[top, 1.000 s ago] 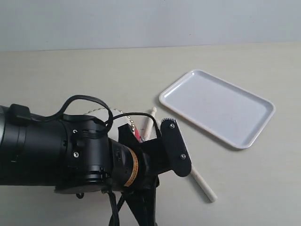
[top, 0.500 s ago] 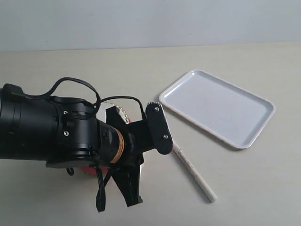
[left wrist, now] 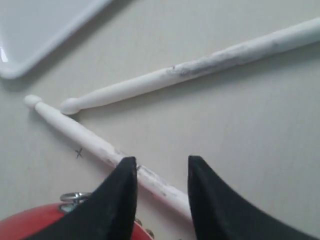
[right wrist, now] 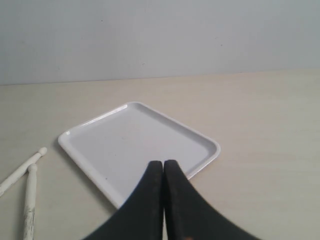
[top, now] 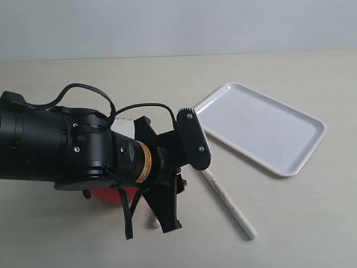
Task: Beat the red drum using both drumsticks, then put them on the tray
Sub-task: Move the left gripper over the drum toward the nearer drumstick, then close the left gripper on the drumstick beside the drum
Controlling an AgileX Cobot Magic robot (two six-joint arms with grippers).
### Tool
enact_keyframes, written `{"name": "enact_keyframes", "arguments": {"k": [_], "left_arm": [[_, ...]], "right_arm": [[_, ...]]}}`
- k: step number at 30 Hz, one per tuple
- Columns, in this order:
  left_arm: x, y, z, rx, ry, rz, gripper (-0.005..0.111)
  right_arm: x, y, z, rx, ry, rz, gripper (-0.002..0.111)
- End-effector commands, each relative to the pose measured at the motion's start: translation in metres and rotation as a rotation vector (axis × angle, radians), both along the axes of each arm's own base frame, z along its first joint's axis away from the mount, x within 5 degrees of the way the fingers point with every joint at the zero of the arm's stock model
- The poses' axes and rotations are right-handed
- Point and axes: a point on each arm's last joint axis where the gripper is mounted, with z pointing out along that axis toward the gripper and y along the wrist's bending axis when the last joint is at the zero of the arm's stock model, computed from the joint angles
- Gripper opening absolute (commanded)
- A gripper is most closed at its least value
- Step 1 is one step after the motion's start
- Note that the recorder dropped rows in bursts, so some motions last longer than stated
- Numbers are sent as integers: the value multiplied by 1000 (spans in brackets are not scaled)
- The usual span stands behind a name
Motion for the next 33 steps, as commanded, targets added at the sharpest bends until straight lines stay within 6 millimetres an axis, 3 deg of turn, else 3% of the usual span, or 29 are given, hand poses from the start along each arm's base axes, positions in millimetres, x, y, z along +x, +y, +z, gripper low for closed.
{"name": "enact_keyframes", "arguments": {"k": [1, 12, 26, 33], "left_arm": [[8, -8, -1, -12, -3, 9, 37], [37, -20, -28, 150, 50, 176, 37], [39, -17, -34, 152, 86, 261, 37], [40, -15, -34, 124, 112, 338, 50]], "right_arm": [[0, 0, 0, -8, -9, -6, 0], [0, 0, 0, -8, -9, -6, 0], [0, 0, 0, -8, -9, -6, 0], [0, 0, -1, -8, -5, -6, 0]]}}
